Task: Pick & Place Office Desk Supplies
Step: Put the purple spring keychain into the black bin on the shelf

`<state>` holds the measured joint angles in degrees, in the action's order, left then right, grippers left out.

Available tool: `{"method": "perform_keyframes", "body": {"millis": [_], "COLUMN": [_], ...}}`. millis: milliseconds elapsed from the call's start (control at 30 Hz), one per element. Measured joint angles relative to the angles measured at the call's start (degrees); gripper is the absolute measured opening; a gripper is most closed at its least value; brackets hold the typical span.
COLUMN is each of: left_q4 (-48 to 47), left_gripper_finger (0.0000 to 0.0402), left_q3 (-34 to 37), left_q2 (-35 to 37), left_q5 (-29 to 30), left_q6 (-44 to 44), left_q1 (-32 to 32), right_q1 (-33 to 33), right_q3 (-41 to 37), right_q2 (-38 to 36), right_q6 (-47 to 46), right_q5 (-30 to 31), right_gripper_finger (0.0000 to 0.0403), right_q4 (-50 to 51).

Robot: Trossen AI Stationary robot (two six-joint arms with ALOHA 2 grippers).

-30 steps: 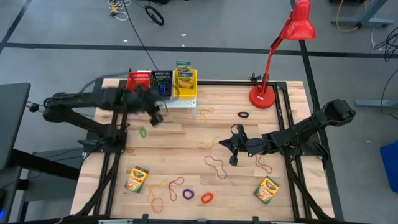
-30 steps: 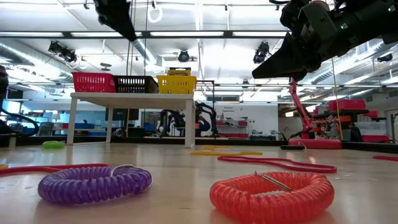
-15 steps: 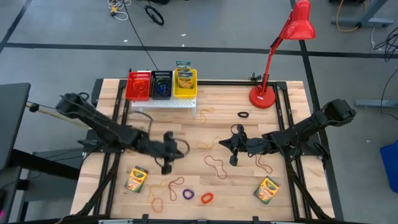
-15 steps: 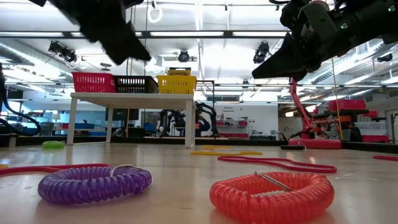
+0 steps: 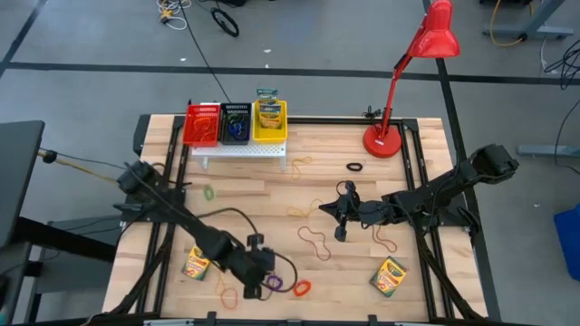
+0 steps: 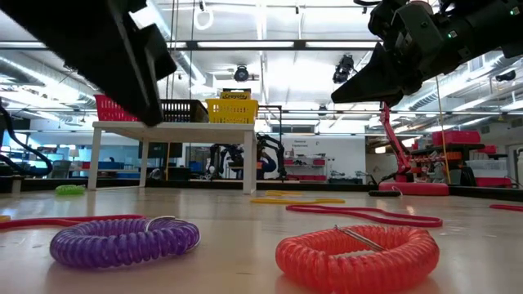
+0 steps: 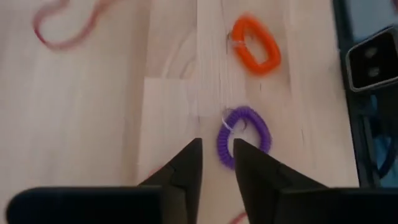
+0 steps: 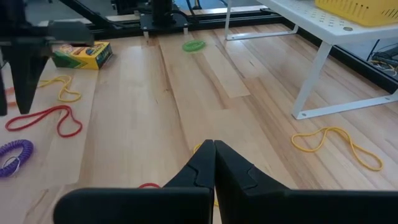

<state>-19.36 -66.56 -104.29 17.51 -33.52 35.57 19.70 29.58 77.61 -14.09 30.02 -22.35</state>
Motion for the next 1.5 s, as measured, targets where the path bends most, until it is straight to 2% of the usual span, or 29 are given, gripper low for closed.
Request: {"method": "perform_keyframes", "body": {"millis": [200,333,500,767,933,1033,1133,1267,1500], "left_q4": [-6.5,-6.6,-7.3,-6.8,-10.0,-13.7,-17.3,-26.3,-43.4], "left_gripper_finger": [0.0152,0.0175,0.018,0.0153,0.0088,0.0043,0.0014,0.0013,0.0017], "left_q3": [-7.8,-8.8,-8.7,-9.0,-8.8,-8.4,-8.7,-8.6,-8.7], "left_q2": [-7.1,-9.7,-12.0,-14.1,-12.7,-9.7,-3.9,6.4,26.1], "left_q5": [-0.7,-2.1,-1.7,-4.8,-5.5,-4.5,-1.1,6.9,21.6], "left_q6": [-5.2,-7.1,-8.1,-8.4,-5.3,-3.7,-3.3,-3.8,-13.4], "left_q1": [1.3,1.0,0.3,-1.4,-1.6,-2.1,-3.4,-5.6,-12.1], "right_q1": [0.0,0.0,0.0,0.0,0.0,0.0,0.0,0.0,0.0], "right_q3": [0.0,0.0,0.0,0.0,0.0,0.0,0.0,0.0,0.0], "right_q2": [0.0,0.0,0.0,0.0,0.0,0.0,0.0,0.0,0.0], "right_q6": [0.0,0.0,0.0,0.0,0.0,0.0,0.0,0.0,0.0], "right_q5": [0.0,0.0,0.0,0.0,0.0,0.0,0.0,0.0,0.0], "right_gripper_finger": [0.0005,0.0005,0.0005,0.0005,0.0005,0.0005,0.0005,0.0005,0.0005], "right_q4": [0.0,0.0,0.0,0.0,0.0,0.0,0.0,-0.1,-0.1]}}
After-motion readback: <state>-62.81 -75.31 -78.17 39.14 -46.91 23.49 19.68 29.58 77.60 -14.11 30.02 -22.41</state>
